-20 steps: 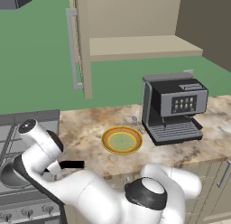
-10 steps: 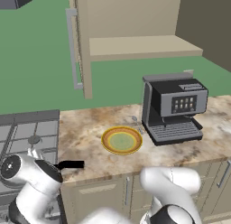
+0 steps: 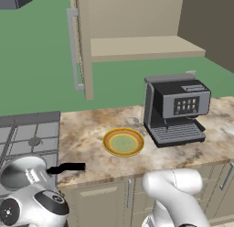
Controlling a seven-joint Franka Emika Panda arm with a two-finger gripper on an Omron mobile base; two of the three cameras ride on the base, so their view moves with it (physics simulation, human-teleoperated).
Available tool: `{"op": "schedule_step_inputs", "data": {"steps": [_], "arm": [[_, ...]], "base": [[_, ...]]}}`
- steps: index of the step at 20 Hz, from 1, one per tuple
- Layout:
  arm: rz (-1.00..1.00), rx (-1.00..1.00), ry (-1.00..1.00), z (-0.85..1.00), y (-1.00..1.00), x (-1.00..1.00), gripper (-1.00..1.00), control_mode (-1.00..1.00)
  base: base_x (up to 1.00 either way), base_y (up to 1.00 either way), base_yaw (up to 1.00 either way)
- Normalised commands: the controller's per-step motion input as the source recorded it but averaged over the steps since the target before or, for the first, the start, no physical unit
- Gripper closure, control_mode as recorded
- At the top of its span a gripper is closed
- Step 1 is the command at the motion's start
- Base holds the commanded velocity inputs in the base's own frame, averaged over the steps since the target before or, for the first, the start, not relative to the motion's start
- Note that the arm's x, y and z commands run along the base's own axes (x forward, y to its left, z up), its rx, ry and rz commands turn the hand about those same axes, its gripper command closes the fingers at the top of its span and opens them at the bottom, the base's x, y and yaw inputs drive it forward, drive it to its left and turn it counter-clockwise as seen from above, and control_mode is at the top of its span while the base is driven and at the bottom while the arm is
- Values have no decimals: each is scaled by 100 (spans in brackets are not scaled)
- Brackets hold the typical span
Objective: Pick the pan from the cabinet and place it on the stove. Then turn on the stove burner for the pan.
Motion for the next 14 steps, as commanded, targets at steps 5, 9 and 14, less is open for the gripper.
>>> {"op": "schedule_step_inputs", "data": {"steps": [5,9,14], "arm": [[9,-34,-23,-8,11,-40,-100,-100],[20,-32,-19,-6,12,-20,-100,-100],[23,-31,-13,-9,5,-20,-100,-100]], "base": [[0,0,0],[0,0,0],[0,0,0]]}}
